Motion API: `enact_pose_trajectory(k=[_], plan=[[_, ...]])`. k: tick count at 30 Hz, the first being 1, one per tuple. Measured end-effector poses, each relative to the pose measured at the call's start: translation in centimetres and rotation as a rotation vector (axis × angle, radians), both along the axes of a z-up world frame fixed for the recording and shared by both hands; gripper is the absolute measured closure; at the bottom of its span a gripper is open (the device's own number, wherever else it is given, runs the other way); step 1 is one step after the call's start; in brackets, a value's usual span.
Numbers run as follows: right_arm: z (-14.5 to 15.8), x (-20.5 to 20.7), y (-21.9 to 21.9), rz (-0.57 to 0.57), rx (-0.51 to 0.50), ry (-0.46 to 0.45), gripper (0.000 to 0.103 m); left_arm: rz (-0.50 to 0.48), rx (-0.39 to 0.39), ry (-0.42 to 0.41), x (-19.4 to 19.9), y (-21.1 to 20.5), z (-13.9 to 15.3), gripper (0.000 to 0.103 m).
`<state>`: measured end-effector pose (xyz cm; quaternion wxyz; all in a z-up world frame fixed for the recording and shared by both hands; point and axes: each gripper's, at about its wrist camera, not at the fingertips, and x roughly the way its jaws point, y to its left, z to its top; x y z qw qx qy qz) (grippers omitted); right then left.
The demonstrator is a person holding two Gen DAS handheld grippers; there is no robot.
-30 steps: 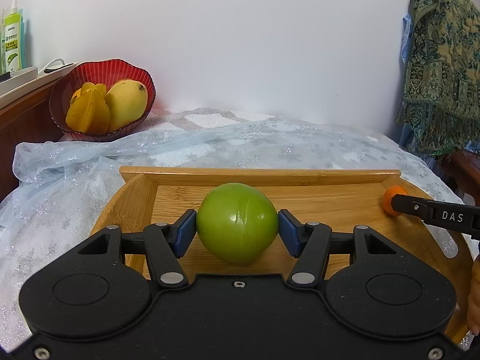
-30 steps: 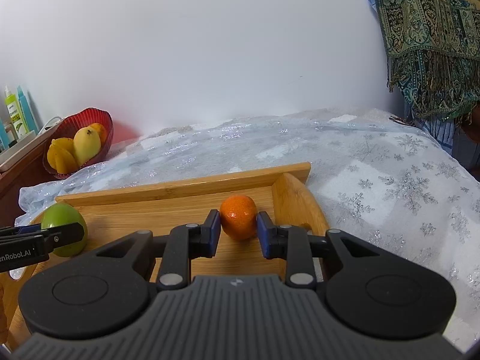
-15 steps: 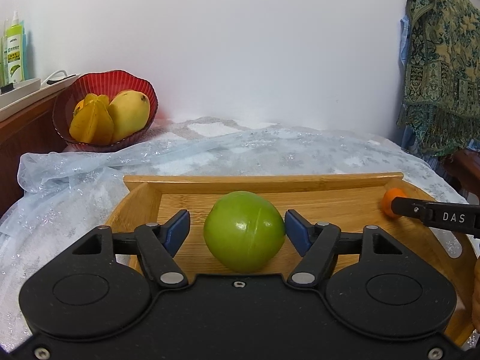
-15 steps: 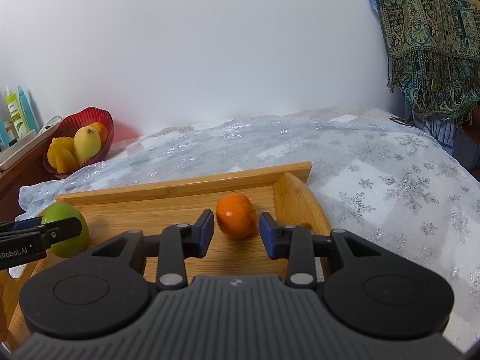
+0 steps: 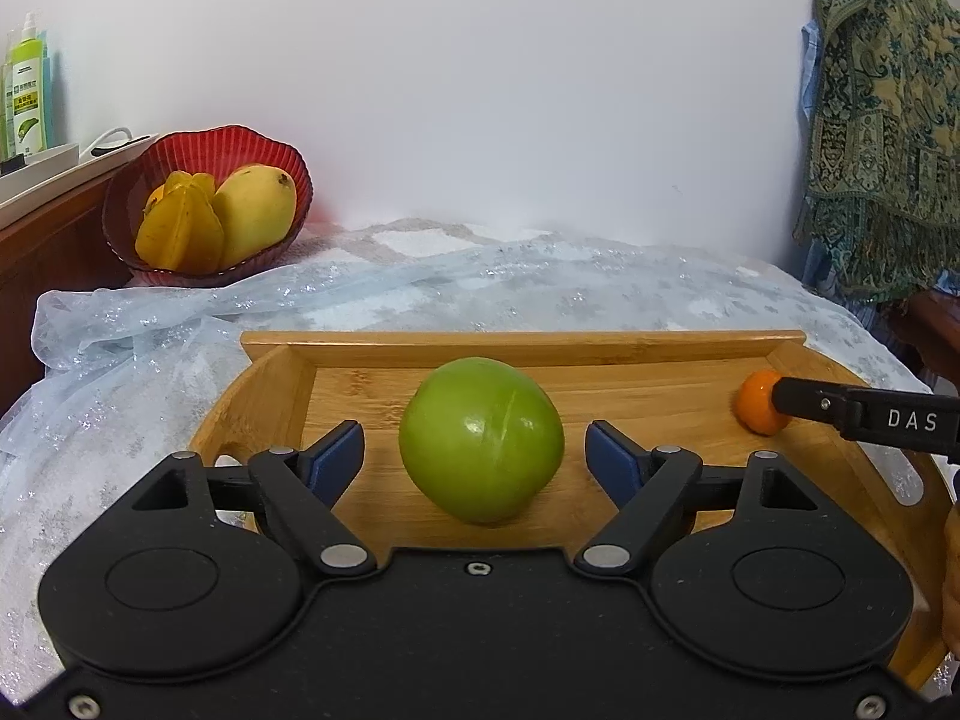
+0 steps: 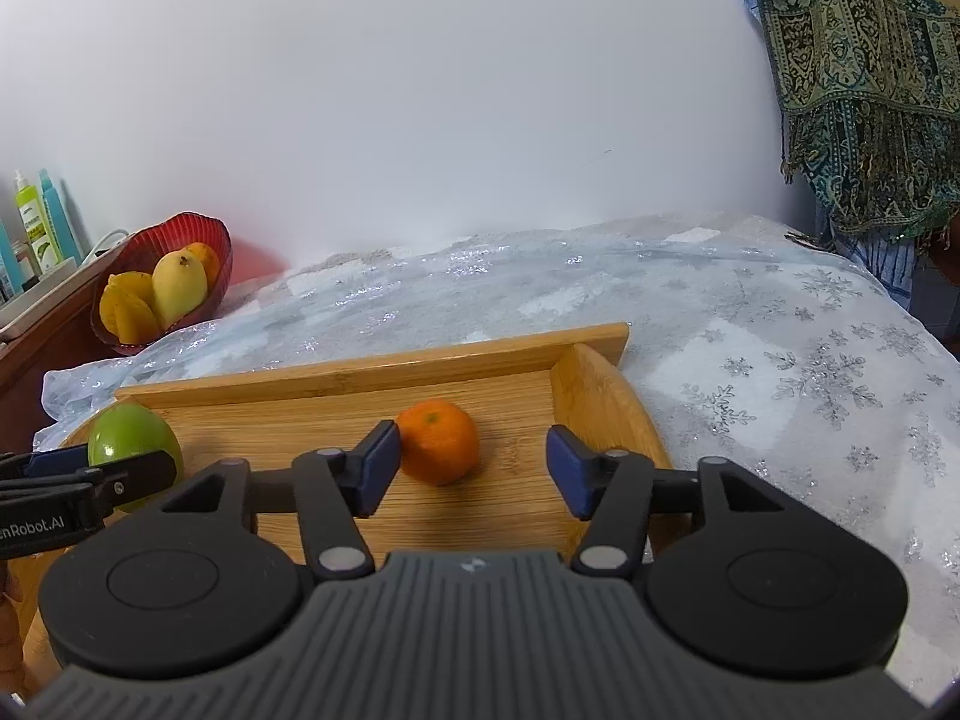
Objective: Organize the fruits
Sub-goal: 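Open the left tool on the green fruit while the right tool releases the mandarin, then withdraw both tools from the tray back toward the remaining fruit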
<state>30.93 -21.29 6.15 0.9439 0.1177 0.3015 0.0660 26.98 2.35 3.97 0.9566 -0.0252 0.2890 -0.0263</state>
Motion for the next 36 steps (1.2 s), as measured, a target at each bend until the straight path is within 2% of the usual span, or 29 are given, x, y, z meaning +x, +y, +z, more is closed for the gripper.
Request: enact_pose_trajectory(k=[2,3,18,23,31,36], plan=[[0.0,0.0,0.0,-0.002,-0.001,-0.001,0.029,-0.002,0.0,0.001,0.0,0.0,0.0,0.014],[0.0,0.0,0.0,-0.001,0.0,-0.001,0.028,-0.004,-0.002,-0.001,-0.1,0.0,0.0,0.013],[0.3,-0.2,0.0,-0.002,0.004,-0.02,0.013,-0.014,-0.007,0.007,-0.5,-0.2,0.0,0.012],[0.8,-1.0,0.2,0.009,-0.009,-0.029,0.012,-0.019,-0.011,0.01,-1.3,-0.3,0.3,0.012],[1.9,-5.9,0.4,0.023,0.021,-0.098,0.009,-0.008,-0.075,0.004,-5.3,-0.3,1.5,0.012],[2.5,-10.1,0.4,0.003,0.012,-0.193,0.002,-0.009,-0.097,-0.043,-8.6,-0.4,2.5,0.011]])
